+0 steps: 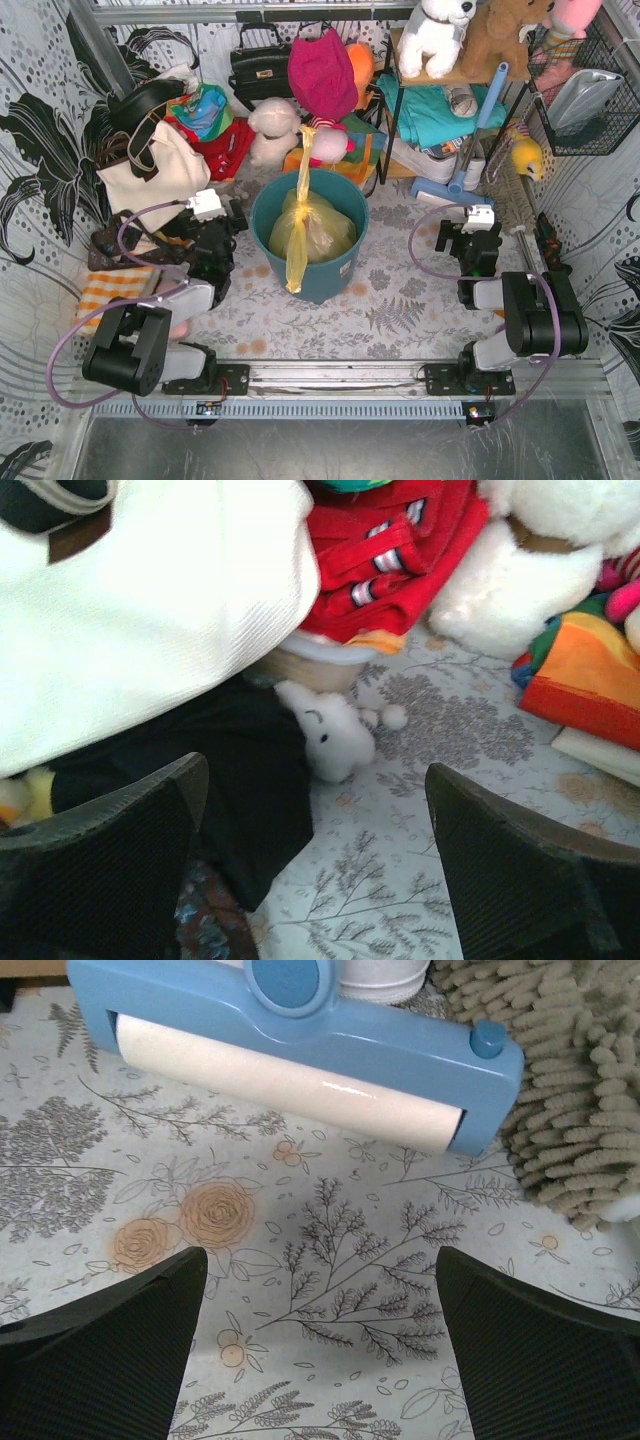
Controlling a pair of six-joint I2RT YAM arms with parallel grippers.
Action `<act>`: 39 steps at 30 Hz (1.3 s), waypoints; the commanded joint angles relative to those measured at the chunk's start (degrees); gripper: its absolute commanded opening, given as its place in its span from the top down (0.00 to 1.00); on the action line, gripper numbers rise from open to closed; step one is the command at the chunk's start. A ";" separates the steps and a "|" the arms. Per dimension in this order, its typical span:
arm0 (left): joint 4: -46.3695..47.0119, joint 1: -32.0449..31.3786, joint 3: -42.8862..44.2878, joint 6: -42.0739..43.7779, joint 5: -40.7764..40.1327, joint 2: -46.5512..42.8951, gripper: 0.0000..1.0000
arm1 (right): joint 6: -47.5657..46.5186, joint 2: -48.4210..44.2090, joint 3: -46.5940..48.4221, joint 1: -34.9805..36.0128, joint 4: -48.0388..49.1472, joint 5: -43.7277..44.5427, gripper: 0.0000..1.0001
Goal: Tie the trash bag
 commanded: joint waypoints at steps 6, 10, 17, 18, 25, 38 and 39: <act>6.02 5.02 -5.70 -1.23 11.84 1.68 0.02 | 0.04 2.93 -3.92 -0.47 12.54 -4.14 0.03; 11.62 5.47 -7.17 -0.09 15.42 5.66 0.02 | -0.11 3.05 -4.15 -0.47 12.99 -3.45 0.03; 8.78 8.16 -5.06 -1.34 20.77 6.99 0.02 | -0.14 3.12 -4.05 -0.47 12.85 -4.22 0.03; 8.79 8.78 -4.67 -1.42 22.16 7.57 0.02 | -0.11 3.14 -4.10 -0.47 12.89 -4.22 0.03; 24.45 10.93 -11.64 -1.37 27.59 10.02 0.02 | -0.15 3.14 -4.01 -0.47 12.90 -4.22 0.03; 20.21 11.08 -10.43 -2.85 24.86 9.33 0.02 | -0.13 3.14 -4.09 -0.46 12.90 -4.22 0.03; 20.27 11.08 -10.42 -2.84 24.91 9.33 0.02 | -0.17 3.14 -4.02 -0.47 12.91 -4.22 0.03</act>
